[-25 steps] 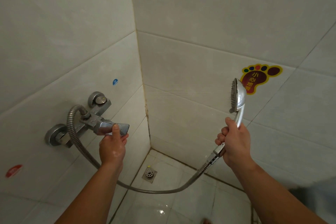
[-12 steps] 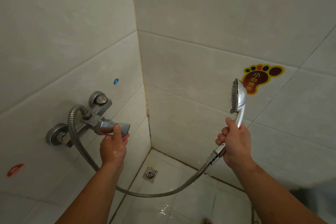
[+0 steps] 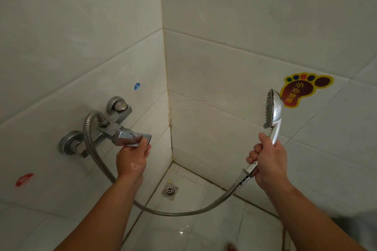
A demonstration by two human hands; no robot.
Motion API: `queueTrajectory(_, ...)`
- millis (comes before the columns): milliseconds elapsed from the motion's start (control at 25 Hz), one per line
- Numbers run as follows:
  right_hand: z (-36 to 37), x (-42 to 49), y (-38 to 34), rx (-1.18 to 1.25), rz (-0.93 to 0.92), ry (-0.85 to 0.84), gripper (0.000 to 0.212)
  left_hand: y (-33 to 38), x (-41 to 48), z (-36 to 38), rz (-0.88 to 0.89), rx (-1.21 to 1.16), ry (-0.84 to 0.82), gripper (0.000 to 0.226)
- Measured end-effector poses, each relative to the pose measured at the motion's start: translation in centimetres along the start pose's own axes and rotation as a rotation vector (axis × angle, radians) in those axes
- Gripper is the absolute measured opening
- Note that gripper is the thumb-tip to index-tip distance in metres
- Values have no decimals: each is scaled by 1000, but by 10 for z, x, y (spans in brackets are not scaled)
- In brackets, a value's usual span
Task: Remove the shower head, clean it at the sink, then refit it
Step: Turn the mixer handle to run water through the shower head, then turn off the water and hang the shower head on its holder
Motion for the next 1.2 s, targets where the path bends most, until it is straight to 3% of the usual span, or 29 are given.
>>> queueTrajectory(160,7,4,2,-4,4,-13,19,3,3,-9,11,43,25,7)
queueTrajectory(360,21,13,8,1,28,-30,20,2,9,-16,65,257,52,26)
queueTrajectory(560,33,15,12,-3,26,-55,21,7,18,-15,11,223,172,35)
queueTrajectory(720,40,12,8,-17,-10,-89,20,-1,19,-11,-10,220,176,59)
queueTrajectory(1040,44,-1,7,-70,-65,-154,22,-3,24,-14,15,189,181,41)
queueTrajectory(1120,48,-1,9,-78,-69,-174,22,-1,22,-15,-63,158,197,38)
queueTrajectory(1200,56,-3,16,-92,-63,-210,22,-4,11,-10,-255,105,95,38)
Point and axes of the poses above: each hand's wrist, its own x-axis towards the middle knuckle, its own z-axis out of the palm, y = z × x, the point moved 5 cm from there along x, towards the middle knuckle, and after that the axes turned 2 degrees about -y, right-handed, at the moved point
